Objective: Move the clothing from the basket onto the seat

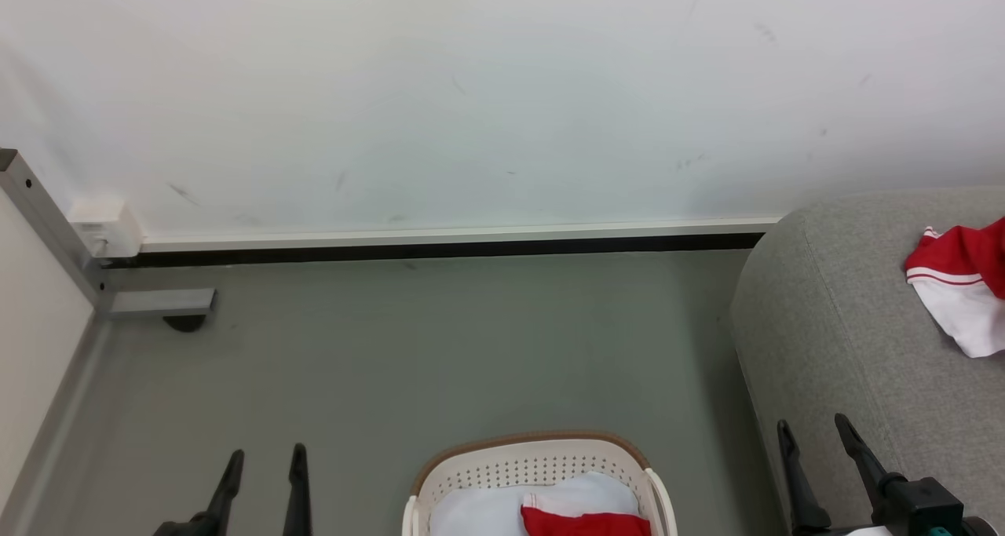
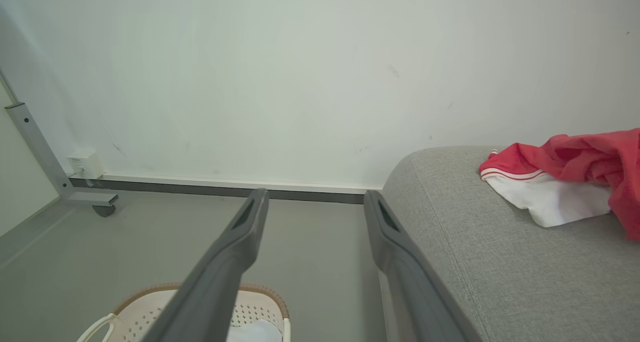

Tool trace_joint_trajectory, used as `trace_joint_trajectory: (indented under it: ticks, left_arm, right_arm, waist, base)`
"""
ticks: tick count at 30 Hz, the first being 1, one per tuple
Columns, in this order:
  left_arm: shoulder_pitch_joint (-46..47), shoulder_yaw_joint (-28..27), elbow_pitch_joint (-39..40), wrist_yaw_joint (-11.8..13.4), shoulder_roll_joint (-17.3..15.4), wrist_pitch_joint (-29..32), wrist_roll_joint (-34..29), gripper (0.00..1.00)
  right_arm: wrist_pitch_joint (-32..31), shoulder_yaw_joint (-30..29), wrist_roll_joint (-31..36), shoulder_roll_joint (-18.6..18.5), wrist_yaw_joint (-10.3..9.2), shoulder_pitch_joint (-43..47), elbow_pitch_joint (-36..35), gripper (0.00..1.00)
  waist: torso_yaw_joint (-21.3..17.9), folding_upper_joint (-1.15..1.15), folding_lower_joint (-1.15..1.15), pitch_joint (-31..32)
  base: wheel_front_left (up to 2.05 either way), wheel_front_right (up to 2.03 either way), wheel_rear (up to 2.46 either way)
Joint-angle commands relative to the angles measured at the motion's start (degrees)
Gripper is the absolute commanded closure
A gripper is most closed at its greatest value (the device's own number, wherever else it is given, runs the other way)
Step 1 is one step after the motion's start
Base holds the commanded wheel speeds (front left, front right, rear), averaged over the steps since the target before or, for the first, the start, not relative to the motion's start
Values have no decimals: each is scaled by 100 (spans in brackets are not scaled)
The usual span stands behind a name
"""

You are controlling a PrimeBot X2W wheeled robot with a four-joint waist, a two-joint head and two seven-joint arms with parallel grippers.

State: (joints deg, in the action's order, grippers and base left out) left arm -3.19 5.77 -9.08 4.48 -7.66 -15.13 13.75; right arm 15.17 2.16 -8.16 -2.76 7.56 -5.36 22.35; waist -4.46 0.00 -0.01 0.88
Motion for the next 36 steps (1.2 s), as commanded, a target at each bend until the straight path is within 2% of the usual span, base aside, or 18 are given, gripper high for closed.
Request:
trace_joint_trajectory:
  ticks: [1,11,23,29,36]
  left_arm:
    - [-81,-142,-41,-133,77,-3,-181,0]
    - [-23,-454,-246,-620,261,-3,-466,0]
    - [91,-596,-369,-852,403,-3,-691,0]
    - [435,-259,-531,-1038,364,-2,-903,0]
    - [1198,744,-1298,-1182,143,105,-1190,0]
  right_arm:
    - [-3,4,-59,-24,-14,88,36,0]
    - [-3,-36,-98,-23,-14,58,67,0]
    - [-3,-7,-135,-23,-14,-73,16,0]
    - [-3,-51,-110,-22,-14,-315,-173,0]
    - [-3,-142,-162,-19,-14,-554,-508,0]
  waist:
    - [39,0,1,9]
    - [-8,0,1,-46]
    - [-193,0,1,-167]
    - [-473,0,1,-462]
    - [-892,0,1,-1007]
  base:
    - [0,0,0]
    - [0,0,0]
    - [0,0,0]
    - [0,0,0]
    - [0,0,0]
